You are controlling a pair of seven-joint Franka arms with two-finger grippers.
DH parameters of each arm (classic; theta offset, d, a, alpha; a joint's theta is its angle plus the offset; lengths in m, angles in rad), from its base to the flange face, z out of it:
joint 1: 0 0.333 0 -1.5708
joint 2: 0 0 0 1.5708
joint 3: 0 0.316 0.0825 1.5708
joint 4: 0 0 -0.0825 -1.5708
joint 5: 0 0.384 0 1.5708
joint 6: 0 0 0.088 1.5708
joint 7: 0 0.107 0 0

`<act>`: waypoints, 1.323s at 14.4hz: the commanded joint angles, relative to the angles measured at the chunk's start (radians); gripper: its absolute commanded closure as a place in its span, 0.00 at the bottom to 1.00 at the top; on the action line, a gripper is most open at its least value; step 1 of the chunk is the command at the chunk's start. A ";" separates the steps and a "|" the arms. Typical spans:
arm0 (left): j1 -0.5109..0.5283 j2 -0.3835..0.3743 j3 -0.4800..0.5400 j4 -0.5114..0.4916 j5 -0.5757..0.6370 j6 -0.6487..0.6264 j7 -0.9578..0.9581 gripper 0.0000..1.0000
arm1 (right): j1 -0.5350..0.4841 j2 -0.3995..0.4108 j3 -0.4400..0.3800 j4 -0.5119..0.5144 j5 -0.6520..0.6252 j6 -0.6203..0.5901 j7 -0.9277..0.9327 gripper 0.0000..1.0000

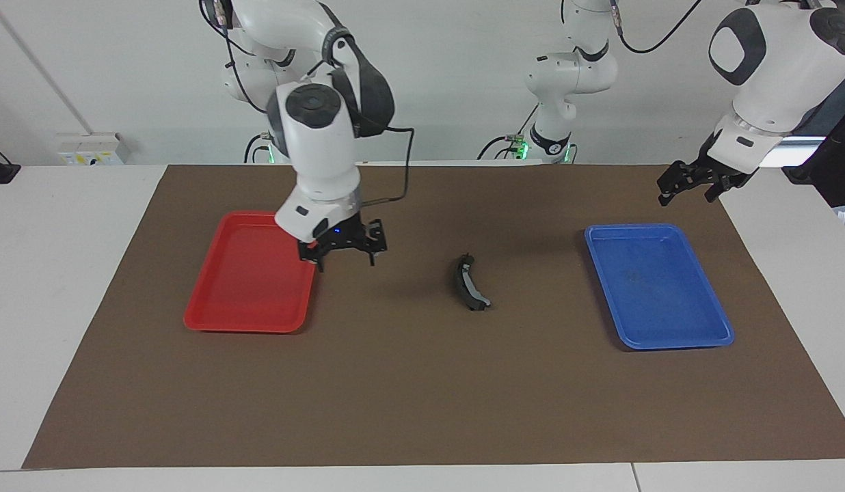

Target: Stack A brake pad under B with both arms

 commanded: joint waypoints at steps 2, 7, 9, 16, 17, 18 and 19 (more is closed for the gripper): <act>0.009 -0.025 -0.004 -0.023 0.002 -0.006 0.006 0.00 | -0.171 -0.121 0.019 -0.053 -0.020 -0.132 -0.051 0.01; 0.009 -0.025 -0.004 -0.023 0.002 -0.006 0.008 0.00 | -0.290 -0.226 0.021 -0.048 -0.008 -0.284 -0.100 0.01; 0.009 -0.025 -0.004 -0.023 0.002 -0.006 0.006 0.00 | -0.334 -0.232 0.018 -0.041 -0.006 -0.286 -0.103 0.01; 0.009 -0.025 -0.004 -0.023 0.002 -0.006 0.008 0.00 | -0.362 -0.269 0.019 -0.125 -0.038 -0.182 -0.149 0.01; 0.009 -0.025 -0.004 -0.023 0.002 -0.006 0.006 0.00 | -0.363 -0.269 0.019 -0.125 -0.041 -0.159 -0.151 0.01; 0.009 -0.025 -0.004 -0.023 0.002 -0.006 0.008 0.00 | -0.363 -0.269 0.019 -0.125 -0.041 -0.152 -0.151 0.01; 0.009 -0.025 -0.004 -0.023 0.002 -0.006 0.006 0.00 | -0.362 -0.269 0.021 -0.125 -0.041 -0.160 -0.152 0.01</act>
